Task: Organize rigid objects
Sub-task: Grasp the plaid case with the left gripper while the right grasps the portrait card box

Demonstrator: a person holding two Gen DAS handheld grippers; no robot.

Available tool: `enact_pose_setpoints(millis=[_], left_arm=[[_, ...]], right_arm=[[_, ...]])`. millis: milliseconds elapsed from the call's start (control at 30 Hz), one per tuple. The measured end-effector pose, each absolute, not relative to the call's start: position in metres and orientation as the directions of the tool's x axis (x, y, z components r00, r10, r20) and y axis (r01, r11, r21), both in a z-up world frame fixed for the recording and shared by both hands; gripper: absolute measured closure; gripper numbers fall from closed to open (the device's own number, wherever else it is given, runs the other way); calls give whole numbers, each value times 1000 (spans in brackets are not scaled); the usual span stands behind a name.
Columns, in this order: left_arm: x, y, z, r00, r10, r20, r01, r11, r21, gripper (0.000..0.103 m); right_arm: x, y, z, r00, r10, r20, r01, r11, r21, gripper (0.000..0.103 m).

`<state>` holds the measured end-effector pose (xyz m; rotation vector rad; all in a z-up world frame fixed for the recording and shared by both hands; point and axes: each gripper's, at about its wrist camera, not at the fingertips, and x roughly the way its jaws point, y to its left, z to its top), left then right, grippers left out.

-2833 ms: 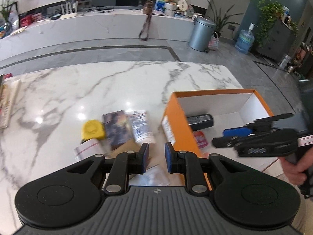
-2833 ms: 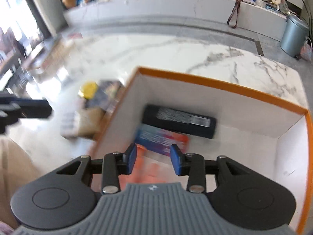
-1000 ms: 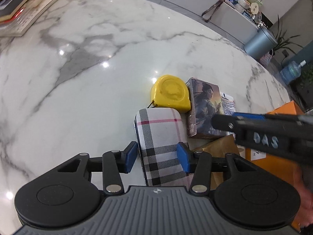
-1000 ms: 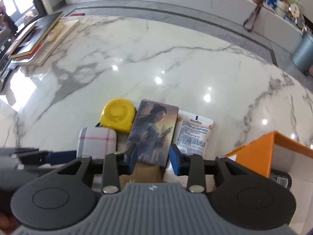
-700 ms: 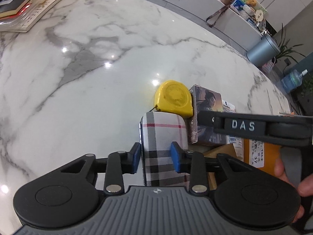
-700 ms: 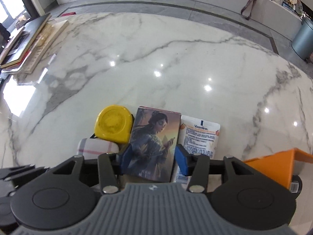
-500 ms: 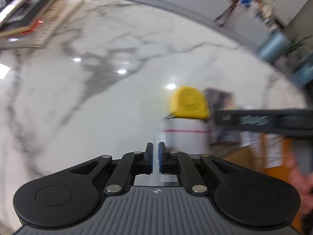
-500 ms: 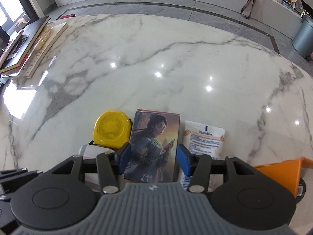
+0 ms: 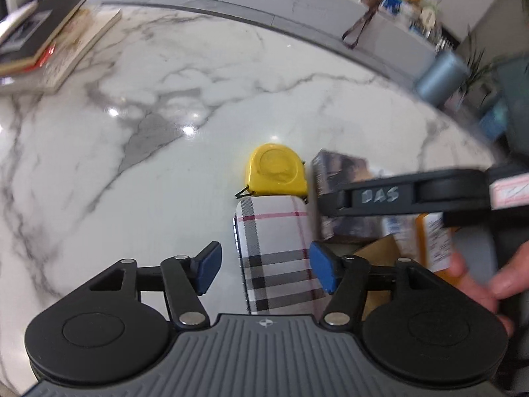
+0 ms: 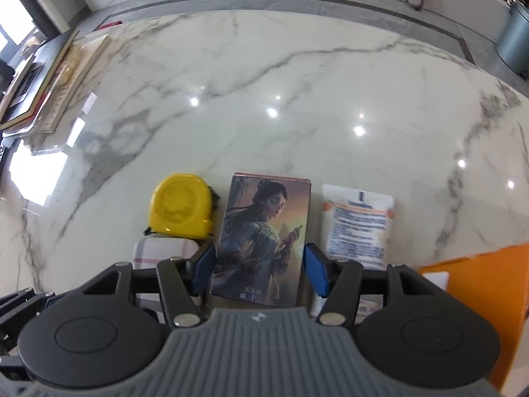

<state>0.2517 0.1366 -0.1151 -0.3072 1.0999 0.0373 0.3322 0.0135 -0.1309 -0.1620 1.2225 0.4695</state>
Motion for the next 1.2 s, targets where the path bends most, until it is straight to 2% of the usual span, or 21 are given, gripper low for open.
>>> enact_pose_setpoints(millis=[233, 300, 500, 633, 667, 833, 1067, 1200], left_arm=[[260, 117, -125, 416, -87, -905, -170, 970, -171, 31], [263, 114, -125, 414, -81, -907, -182, 969, -170, 25], [269, 103, -136, 382, -40, -923, -188, 975, -120, 18], [268, 102, -137, 395, -17, -919, -149, 985, -82, 19], [267, 104, -137, 394, -19, -919, -147, 986, -84, 23], [257, 127, -136, 370, -13, -929, -155, 985, -75, 23], [242, 157, -131, 321, -33, -946, -157, 984, -87, 16], [237, 151, -132, 315, -5, -949, -130, 990, -48, 15]], right_arm=[[334, 8, -132, 247, 274, -929, -438, 887, 145, 43], [337, 6, -133, 240, 287, -927, -429, 888, 164, 42], [340, 2, -136, 220, 312, -924, -414, 888, 201, 42], [340, 1, -136, 216, 318, -923, -411, 887, 209, 42], [340, 1, -136, 216, 320, -923, -412, 887, 211, 42], [336, 5, -137, 198, 327, -924, -435, 874, 217, 42], [322, 21, -136, 192, 333, -923, -475, 855, 210, 42], [317, 24, -135, 194, 333, -923, -483, 851, 206, 41]])
